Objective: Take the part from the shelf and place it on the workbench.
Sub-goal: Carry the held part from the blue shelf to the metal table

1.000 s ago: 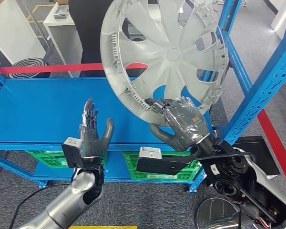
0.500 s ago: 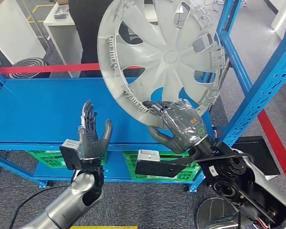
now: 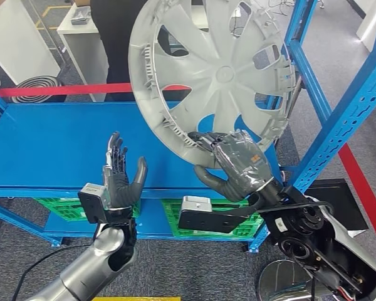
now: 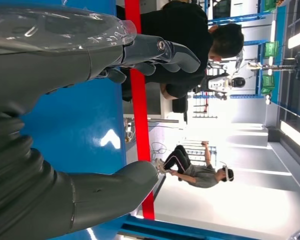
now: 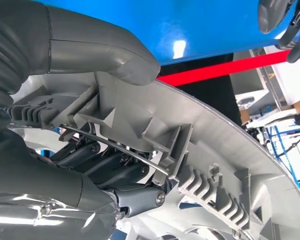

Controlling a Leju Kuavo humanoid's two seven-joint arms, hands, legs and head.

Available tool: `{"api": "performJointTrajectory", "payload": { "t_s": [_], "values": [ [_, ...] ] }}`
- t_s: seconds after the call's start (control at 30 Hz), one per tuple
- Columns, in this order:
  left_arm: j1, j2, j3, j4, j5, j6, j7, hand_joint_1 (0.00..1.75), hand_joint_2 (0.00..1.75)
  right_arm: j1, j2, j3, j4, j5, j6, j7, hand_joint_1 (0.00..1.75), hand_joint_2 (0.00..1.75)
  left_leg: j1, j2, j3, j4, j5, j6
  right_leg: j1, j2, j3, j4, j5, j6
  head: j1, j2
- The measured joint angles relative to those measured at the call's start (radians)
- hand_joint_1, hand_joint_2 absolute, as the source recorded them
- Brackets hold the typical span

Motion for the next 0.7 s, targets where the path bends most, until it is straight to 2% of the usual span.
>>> {"api": "performJointTrajectory", "payload": {
  "t_s": [0.33,0.7],
  "values": [
    [0.000,0.000,0.000,0.000,0.012,0.001,-0.003,0.00,1.75,0.022,0.000,-0.008,0.000,-0.064,-0.030,-0.008,1.75,1.75,0.000,0.000,0.000,0.000,0.000,0.000,0.000,0.000,0.000,0.000,0.000,0.000,0.000,0.000],
    [0.005,0.000,0.000,0.000,-0.027,0.014,-0.006,0.00,1.75,0.092,0.000,-0.025,0.006,-0.134,-0.112,-0.051,1.75,1.75,0.000,0.000,-0.001,0.000,0.000,0.000,0.000,0.000,0.000,0.000,0.000,0.000,0.000,0.000]
  ]
}}
